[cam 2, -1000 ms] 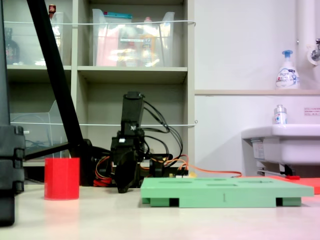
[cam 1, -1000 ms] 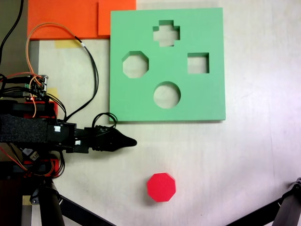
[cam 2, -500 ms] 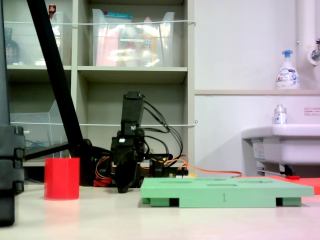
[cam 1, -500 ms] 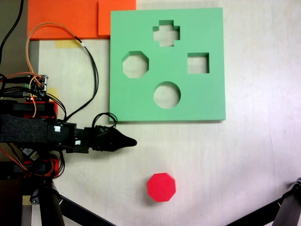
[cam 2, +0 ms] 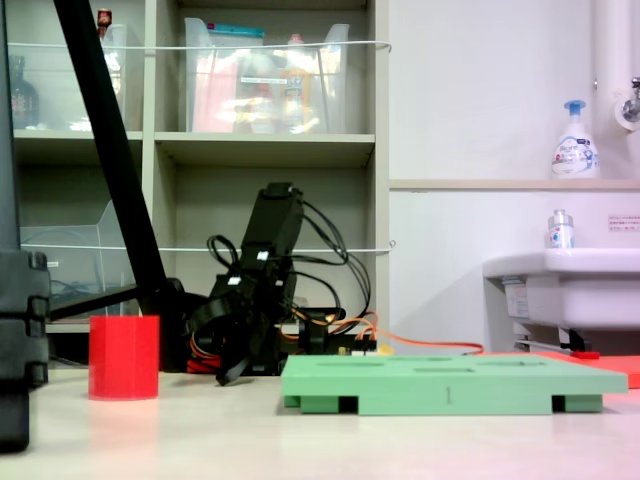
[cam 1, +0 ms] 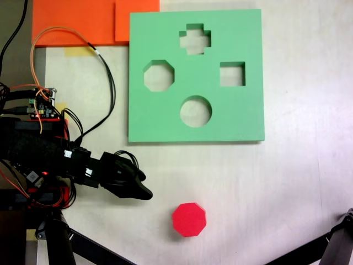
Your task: Put the octagonal pillar block into the corresponding hole
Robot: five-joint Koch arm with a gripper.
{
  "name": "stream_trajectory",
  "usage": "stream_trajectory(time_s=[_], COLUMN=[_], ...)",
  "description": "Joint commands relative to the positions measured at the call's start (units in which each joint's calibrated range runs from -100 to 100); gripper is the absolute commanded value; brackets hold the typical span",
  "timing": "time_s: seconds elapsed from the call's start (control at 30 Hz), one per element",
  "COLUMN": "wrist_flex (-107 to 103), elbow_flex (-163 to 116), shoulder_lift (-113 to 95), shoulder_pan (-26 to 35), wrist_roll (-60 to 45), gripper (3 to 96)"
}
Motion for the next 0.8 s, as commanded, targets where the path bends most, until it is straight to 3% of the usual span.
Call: stream_trajectory(time_s=[0.03, 0.1, 0.23, 0.4, 0.63, 0.8], wrist_flex=[-3.5, -7.0, -45.0, -71.2, -88.5, -102.8], elbow_flex=[-1.1, -1.1, 18.3, 41.3, 68.3, 87.7], shoulder_lift=[-0.5, -0.5, -0.5, -0.5, 1.3, 23.2], shoulder_pan=[-0.7, -1.4, -4.2, -5.1, -4.8, -4.8], wrist_roll=[9.8, 13.7, 18.8, 19.6, 21.6, 21.6], gripper=[47.4, 45.6, 45.4, 44.0, 42.9, 49.0])
